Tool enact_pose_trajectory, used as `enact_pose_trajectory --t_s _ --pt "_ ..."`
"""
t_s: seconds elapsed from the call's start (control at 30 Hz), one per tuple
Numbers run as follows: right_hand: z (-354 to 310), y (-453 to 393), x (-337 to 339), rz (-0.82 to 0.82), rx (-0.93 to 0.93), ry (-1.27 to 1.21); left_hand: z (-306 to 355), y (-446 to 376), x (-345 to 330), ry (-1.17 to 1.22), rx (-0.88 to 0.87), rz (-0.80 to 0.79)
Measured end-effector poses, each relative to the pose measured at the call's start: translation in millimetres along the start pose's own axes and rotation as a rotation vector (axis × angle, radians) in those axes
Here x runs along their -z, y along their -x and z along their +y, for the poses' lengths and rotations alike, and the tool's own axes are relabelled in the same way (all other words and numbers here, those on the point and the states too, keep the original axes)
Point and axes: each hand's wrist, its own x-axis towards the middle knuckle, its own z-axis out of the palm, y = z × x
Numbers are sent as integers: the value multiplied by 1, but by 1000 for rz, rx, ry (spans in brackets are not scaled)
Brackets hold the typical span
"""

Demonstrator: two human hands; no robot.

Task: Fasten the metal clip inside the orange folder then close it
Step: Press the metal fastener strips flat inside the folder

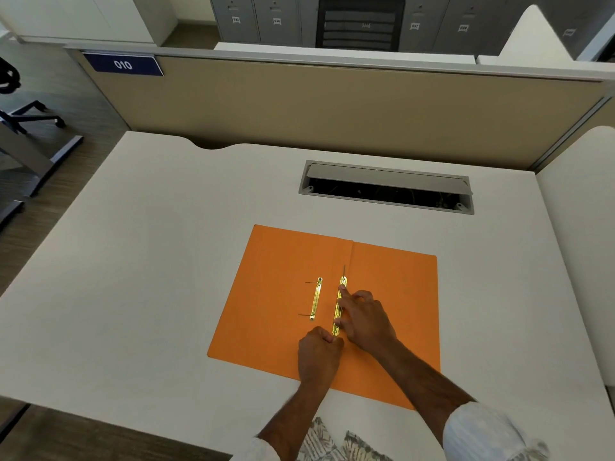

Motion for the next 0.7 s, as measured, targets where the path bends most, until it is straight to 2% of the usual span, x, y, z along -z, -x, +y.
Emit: enact_pose_trajectory --t_s 0.23,0.47,0.7 --pt "0 -1 -1 -15 -10 -6 1 1 6 -9 -51 52" --pt "-3 2 0 -13 -15 23 -1 1 5 -21 -96 39" --pt "-6 2 5 -29 -13 24 -2 2 -1 125 -88 23"
